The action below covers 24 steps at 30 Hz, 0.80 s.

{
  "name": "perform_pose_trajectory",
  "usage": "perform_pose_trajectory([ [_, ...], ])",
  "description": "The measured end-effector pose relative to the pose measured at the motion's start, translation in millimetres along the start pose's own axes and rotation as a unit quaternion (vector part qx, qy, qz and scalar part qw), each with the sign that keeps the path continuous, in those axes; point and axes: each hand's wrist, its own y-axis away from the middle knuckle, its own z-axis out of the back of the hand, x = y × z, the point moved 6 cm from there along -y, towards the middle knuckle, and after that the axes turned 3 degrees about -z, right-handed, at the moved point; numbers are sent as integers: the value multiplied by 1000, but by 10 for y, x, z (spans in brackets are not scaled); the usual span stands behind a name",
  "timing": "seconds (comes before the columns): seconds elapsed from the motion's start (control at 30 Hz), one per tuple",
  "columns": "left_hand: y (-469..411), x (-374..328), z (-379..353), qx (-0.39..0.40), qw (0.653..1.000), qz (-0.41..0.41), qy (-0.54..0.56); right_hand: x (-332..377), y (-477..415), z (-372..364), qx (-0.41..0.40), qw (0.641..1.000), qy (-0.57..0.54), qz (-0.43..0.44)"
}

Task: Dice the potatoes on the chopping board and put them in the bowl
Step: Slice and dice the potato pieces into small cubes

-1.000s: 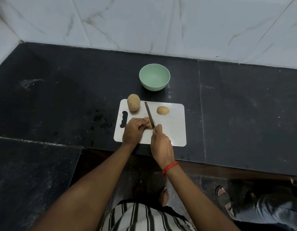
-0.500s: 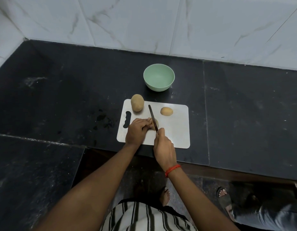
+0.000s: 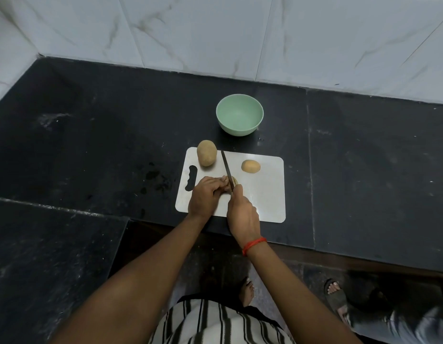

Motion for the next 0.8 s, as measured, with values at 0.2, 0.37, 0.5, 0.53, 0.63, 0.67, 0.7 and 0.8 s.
perform_pose_trajectory([
  [0.2,3,18,-19,1,1000,-4,-13,49,-50,38,6,1000,19,2],
  [0.37,7,21,-21,-4,1000,-4,-16,69,-27,47,15,1000,24,-1],
  [0.5,2,55,-35,-6,1000,4,-19,29,68,18,28,998,49,-24],
  [0.53,0,62,-39,-5,1000,6,-18,19,97,8,29,998,55,-26],
  [0.63,-2,69,-48,-1,1000,13,-16,-18,176,-11,36,997,65,-22],
  [0.67,5,83,-50,-1,1000,16,-15,-31,214,-16,43,996,71,-22],
  [0.7,9,93,-52,-2,1000,19,-14,-42,256,-11,49,996,75,-22],
  [0.8,5,116,-59,-4,1000,28,-5,-69,337,14,54,995,82,-20],
])
